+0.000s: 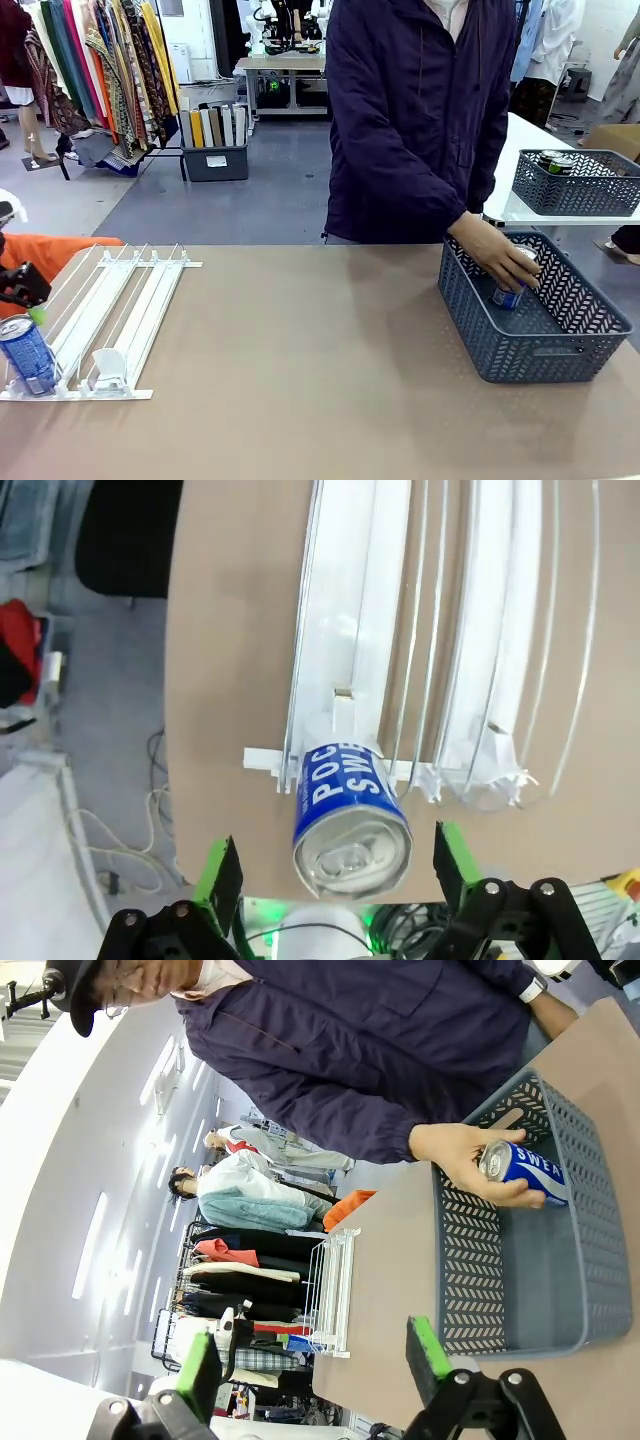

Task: Retrieve and store the cans from the dispenser.
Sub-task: Pick up one can from the Automatic Can Dispenser and place it in the middle of the table.

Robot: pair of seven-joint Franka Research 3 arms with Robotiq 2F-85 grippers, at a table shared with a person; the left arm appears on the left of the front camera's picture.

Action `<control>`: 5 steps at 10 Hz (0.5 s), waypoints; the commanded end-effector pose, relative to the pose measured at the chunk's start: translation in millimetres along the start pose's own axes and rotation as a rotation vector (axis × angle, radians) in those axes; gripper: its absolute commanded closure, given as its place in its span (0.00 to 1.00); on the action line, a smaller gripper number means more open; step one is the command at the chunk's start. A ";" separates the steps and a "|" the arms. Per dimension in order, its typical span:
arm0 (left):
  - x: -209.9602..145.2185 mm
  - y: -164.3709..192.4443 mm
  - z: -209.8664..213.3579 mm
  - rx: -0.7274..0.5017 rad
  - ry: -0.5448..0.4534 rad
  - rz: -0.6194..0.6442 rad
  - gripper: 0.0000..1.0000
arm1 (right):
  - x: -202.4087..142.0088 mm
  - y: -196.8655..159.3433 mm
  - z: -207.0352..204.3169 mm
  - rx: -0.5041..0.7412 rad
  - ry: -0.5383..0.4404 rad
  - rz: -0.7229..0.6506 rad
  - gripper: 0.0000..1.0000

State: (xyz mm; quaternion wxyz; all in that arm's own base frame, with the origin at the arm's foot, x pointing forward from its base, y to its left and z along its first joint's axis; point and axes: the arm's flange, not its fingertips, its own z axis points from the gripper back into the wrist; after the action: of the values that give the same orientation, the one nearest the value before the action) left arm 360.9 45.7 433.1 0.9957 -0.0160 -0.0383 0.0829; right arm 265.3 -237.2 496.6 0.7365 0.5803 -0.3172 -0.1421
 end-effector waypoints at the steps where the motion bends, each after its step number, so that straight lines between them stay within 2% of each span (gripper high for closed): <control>1: -19.5 -4.4 -30.9 0.016 0.049 0.002 0.00 | 1.6 1.0 -1.3 0.020 -0.012 0.023 0.00; 5: -16.3 -6.3 -45.8 0.002 0.107 -0.015 0.00 | 1.6 1.0 -1.3 0.020 -0.012 0.023 0.00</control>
State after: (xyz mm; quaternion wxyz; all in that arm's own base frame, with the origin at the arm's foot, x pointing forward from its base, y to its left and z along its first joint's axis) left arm 369.2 34.7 396.5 0.9974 -0.0199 0.0136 0.0683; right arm 265.3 -237.2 496.6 0.7365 0.5803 -0.3172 -0.1421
